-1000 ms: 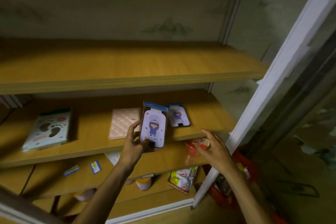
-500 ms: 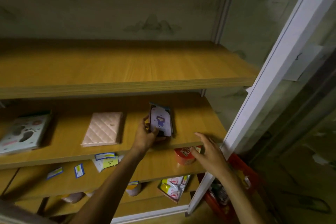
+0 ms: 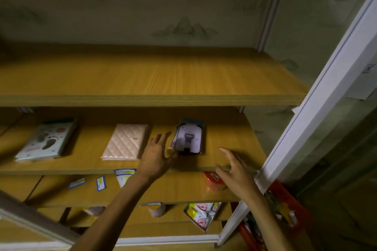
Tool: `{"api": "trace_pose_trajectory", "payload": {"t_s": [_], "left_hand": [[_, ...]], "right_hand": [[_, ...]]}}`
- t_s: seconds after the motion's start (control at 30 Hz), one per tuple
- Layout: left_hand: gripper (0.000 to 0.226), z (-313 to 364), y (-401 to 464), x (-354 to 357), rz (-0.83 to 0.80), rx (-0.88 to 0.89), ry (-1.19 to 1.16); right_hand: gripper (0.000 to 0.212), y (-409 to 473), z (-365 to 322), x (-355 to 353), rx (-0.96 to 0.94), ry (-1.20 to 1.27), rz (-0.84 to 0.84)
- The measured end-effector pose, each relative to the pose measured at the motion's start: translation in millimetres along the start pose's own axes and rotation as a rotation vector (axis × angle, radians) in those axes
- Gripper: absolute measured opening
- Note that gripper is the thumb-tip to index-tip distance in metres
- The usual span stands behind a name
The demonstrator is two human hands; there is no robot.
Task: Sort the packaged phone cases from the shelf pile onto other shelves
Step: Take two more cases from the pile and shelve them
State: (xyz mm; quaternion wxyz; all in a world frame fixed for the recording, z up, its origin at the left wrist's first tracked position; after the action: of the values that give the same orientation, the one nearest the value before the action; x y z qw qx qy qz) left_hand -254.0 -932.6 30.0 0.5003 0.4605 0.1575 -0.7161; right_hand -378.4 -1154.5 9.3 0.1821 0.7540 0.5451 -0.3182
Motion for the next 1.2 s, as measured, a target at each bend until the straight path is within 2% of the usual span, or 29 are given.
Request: {"api": "trace_pose_trajectory", "payload": {"t_s": [0.07,0.17,0.3,0.47,0.87,1.2], "left_hand": [[0.072,-9,-14,-11,-0.024,0.042,0.063],[0.073,-27,-36,-29,-0.048,0.010,0.099],[0.072,-55,-70,-60,-0.001,0.002,0.154],[0.075,-102,-128,-114,0.072,-0.087,0.179],[0.072,-240,-333,-272,0.269,-0.330,0.230],[0.074,-342,-459,-360,0.372,-0.543,0.202]], "right_hand": [[0.057,2,-7,9,-0.016,-0.011,-0.011],[0.055,3,-30,28,-0.080,-0.018,-0.033],[0.055,-2,-71,60,-0.187,0.017,-0.051],[0.053,-19,-130,113,-0.328,-0.029,-0.064],[0.054,-120,-312,289,-0.597,-0.095,-0.252],[0.056,-185,-434,432,-0.674,-0.065,-0.489]]}}
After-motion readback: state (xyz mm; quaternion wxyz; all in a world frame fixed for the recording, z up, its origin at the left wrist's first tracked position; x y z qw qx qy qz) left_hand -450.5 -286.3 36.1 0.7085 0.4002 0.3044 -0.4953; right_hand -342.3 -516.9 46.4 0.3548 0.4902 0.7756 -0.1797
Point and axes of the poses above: each hand's wrist, its own y-axis towards the middle knuckle, its own x-axis out of the palm, z = x × y, the point moved 4 cm from there along y, towards the middle knuckle, and after that the axes turned 2 degrees about x, right-handed, at the moved point
